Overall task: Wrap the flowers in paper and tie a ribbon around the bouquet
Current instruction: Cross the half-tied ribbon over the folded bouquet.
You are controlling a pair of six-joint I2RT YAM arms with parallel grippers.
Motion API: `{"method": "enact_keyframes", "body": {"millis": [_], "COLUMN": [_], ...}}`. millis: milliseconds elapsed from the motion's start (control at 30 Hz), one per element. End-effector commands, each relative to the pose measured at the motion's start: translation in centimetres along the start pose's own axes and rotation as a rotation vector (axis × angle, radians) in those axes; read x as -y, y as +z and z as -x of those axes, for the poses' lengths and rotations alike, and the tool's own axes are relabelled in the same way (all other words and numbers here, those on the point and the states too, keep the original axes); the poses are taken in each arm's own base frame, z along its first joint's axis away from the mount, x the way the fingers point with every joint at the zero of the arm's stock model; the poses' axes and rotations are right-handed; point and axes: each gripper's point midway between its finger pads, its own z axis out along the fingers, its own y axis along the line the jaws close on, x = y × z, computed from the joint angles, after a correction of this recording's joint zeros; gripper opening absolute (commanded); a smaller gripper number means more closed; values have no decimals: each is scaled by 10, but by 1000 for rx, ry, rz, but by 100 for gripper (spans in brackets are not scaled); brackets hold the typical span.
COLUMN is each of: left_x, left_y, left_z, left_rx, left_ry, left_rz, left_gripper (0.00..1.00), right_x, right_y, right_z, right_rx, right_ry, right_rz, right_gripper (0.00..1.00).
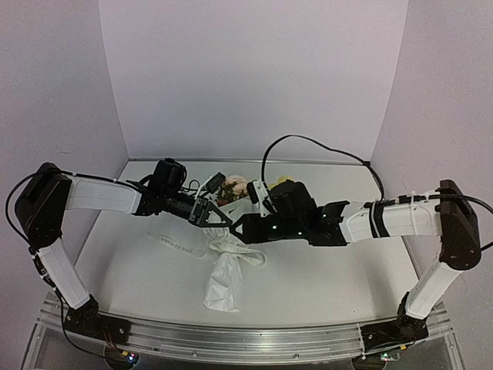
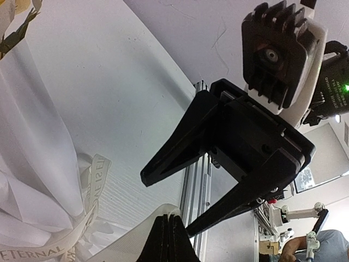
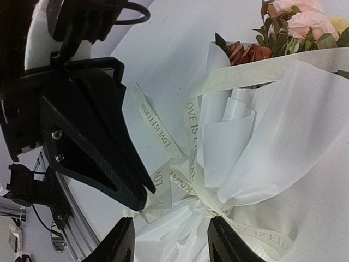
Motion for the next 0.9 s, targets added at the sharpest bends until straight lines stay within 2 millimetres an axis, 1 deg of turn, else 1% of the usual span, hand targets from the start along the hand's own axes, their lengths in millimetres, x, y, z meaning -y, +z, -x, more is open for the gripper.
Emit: {"method": "enact_keyframes", "body": {"millis": [0, 233, 300, 400, 533, 667, 867], "left_x": [8, 7, 7, 6, 6, 5, 2], "left_y": [0, 1, 1, 1, 1, 3, 2], "left_z": [14, 14, 15, 16, 19, 19, 20], "left_rx": [-2, -19, -18, -14, -9, -15, -12], "left_ry": [25, 16, 17, 16, 14, 9, 2], "left_rz": [-40, -45, -45, -35, -32, -42, -30], "left_gripper": [0, 0, 0, 0, 0, 0, 0], "right_x": [-34, -37, -40, -38, -34, -34, -28], "right_y": [-3, 11, 15, 20, 21, 19, 17], "right_z": [17, 21, 23, 20, 13, 8, 2], "right_rx": [20, 8, 0, -13, -24, -26, -30], "right_ry": [-32, -42, -42, -38, -42, -57, -58], "right_rz": [121, 118, 122, 118, 105, 95, 72], "right_gripper": [48, 47, 44, 40, 38, 40, 43]}}
